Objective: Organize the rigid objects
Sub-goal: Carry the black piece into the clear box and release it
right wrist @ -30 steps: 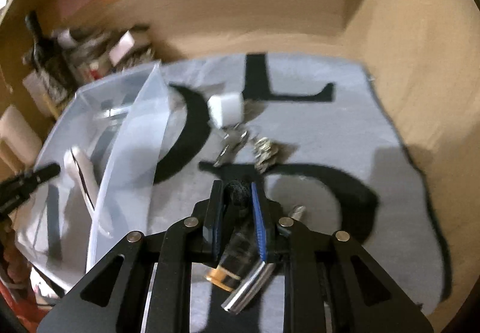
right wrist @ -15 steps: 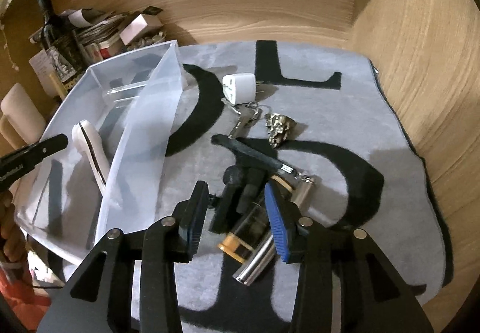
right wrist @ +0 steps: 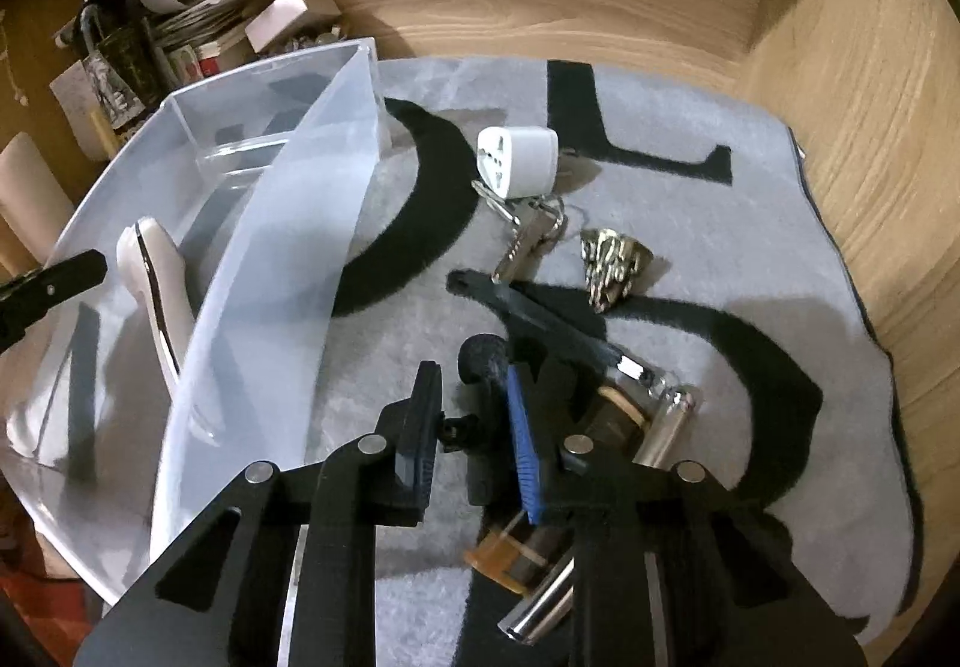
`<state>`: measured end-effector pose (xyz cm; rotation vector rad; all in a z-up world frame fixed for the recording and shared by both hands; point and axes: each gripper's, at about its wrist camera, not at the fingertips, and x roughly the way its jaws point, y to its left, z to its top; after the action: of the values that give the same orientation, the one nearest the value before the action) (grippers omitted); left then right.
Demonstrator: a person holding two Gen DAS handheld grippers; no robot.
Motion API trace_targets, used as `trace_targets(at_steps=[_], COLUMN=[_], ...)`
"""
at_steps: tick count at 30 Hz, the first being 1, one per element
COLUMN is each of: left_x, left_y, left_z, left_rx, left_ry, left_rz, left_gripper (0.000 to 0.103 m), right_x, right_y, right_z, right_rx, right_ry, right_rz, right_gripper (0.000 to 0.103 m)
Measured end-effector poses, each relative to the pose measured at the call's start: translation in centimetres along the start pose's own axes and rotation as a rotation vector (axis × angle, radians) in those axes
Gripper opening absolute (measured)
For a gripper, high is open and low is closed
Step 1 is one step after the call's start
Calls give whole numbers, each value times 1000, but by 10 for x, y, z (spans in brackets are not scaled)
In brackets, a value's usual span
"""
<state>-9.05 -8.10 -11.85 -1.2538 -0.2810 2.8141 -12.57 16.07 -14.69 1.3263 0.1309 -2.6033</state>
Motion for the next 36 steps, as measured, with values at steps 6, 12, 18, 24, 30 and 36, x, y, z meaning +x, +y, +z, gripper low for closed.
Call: trace_targets(at_steps=[6, 12, 18, 24, 30, 36], left_x=[2, 4, 3, 3, 3, 3], left_y=[-2, -3, -1, -1, -1, 0], left_z=[1, 3, 2, 2, 2, 2], left_rx=[-1, -2, -2, -1, -2, -2], left_ry=[0, -1, -1, -1, -2, -2], left_rz=[-2, -4, -6, -7, -8, -8], left_gripper=[19, 19, 19, 19, 19, 19], right_x=[-15, -47, -58, -42, -17, -16], right_y=[8, 24, 64, 96, 103, 102], right_z=[21, 54, 70, 67, 63, 62], right_rx=[-31, -64, -167, -266, -278, -286], right_ry=[-67, -201, -253, -215, -123, -102], right_rz=[-5, 46, 147, 187, 203, 195], right_gripper=[20, 20, 21, 21, 21, 23])
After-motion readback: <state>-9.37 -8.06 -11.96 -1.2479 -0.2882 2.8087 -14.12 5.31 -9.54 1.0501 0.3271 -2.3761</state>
